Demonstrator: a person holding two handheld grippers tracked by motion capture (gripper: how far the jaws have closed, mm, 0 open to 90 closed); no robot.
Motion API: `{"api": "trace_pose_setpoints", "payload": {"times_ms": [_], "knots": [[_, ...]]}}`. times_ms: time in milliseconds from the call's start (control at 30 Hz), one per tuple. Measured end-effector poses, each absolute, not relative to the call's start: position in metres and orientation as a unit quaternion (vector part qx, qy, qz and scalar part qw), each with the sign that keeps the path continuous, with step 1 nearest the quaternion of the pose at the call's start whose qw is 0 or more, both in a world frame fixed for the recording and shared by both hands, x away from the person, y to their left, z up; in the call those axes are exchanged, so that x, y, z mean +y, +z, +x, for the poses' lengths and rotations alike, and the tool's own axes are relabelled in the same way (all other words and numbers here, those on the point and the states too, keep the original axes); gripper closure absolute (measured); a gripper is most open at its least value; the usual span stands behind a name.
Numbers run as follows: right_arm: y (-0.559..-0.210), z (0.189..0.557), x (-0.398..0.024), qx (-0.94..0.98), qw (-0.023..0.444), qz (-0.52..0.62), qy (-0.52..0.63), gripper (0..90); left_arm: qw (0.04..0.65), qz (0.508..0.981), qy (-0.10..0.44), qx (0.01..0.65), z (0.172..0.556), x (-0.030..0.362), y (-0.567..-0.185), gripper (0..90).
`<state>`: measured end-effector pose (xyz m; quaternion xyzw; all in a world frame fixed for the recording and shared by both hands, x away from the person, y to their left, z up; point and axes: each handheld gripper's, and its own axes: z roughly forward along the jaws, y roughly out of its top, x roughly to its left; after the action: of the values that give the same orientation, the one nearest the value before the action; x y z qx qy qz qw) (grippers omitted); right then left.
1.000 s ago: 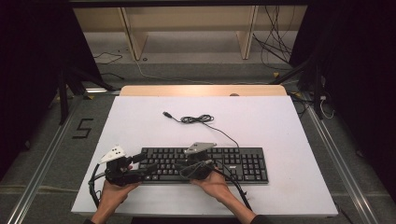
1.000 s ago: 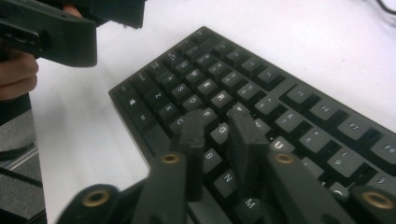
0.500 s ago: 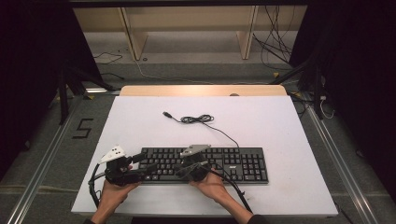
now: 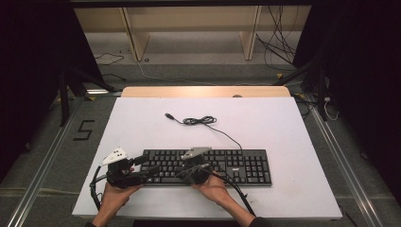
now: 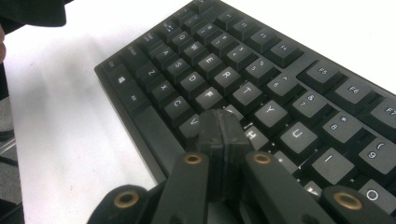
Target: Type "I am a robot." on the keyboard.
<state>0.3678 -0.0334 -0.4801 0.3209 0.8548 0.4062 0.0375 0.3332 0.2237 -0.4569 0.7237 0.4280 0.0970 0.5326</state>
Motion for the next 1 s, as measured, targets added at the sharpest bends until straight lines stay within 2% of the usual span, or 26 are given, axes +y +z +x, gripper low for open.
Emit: {"api": "trace_pose_setpoints", "payload": {"times_ms": [767,1000], "knots": [[-0.4835,0.3663,-0.0334,0.853,0.038,0.325,0.406,90.0,0.532,0.724,0.098,0.428,0.3336,0.2245,-0.4570,25.1],[-0.4771,0.3676,-0.0398,0.839,0.035,0.332,0.429,84.8,0.532,0.723,0.099,0.428,0.3337,0.2253,-0.4569,25.1]]}}
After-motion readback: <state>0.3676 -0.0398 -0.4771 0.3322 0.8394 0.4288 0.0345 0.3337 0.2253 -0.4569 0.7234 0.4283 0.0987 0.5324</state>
